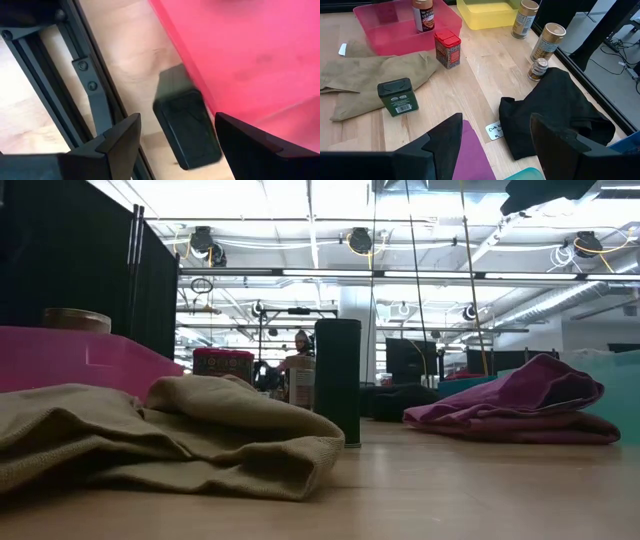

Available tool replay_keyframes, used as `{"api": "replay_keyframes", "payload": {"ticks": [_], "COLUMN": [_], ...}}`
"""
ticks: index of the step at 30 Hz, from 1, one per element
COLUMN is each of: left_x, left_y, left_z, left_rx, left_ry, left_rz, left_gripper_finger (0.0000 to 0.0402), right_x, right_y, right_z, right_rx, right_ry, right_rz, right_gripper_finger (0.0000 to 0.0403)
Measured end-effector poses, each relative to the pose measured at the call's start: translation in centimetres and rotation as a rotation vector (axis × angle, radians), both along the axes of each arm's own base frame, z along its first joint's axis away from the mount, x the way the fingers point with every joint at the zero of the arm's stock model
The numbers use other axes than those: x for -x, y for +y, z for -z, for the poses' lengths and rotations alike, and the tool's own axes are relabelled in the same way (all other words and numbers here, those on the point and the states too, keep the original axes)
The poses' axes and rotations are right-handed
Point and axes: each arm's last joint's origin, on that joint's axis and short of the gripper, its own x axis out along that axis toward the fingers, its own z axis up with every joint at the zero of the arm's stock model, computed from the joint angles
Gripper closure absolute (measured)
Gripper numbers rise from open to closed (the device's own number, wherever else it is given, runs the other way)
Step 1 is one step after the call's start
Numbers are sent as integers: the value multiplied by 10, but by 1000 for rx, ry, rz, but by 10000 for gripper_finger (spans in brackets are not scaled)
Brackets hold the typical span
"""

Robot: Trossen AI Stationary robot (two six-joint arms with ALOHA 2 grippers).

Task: Sort spices by type
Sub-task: Put the left black seasoning can into the yellow bin

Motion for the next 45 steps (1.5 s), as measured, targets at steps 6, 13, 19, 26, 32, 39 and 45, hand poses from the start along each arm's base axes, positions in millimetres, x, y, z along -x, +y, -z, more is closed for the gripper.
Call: {"api": "replay_keyframes", "payload": {"ticks": [6,13,19,26,32,39,45], "left_x": [1,0,-1,-1,0,0,0], "left_y": [1,-1,-1,-1,-1,-2,-2], "left_z": [2,2,2,2,2,-7,-29], "left_rx": [-2,21,23,13,28,42,47], "left_ry": [7,-1,-7,-12,7,23,42], "left_rz": [0,19,19,49,72,76,82], "left_gripper_finger": [149,210,231,238,270,260,258], "right_x": [0,0,0,0,0,0,0], "right_y": [0,0,0,0,0,0,0], "right_z": [0,0,0,0,0,0,0], "right_rx": [0,0,0,0,-1,-4,-4], "right_ry": [0,0,0,0,-1,-5,-5], "right_rz": [0,0,0,-1,0,0,0], "right_gripper_finger": [188,188,188,188,188,188,188]}}
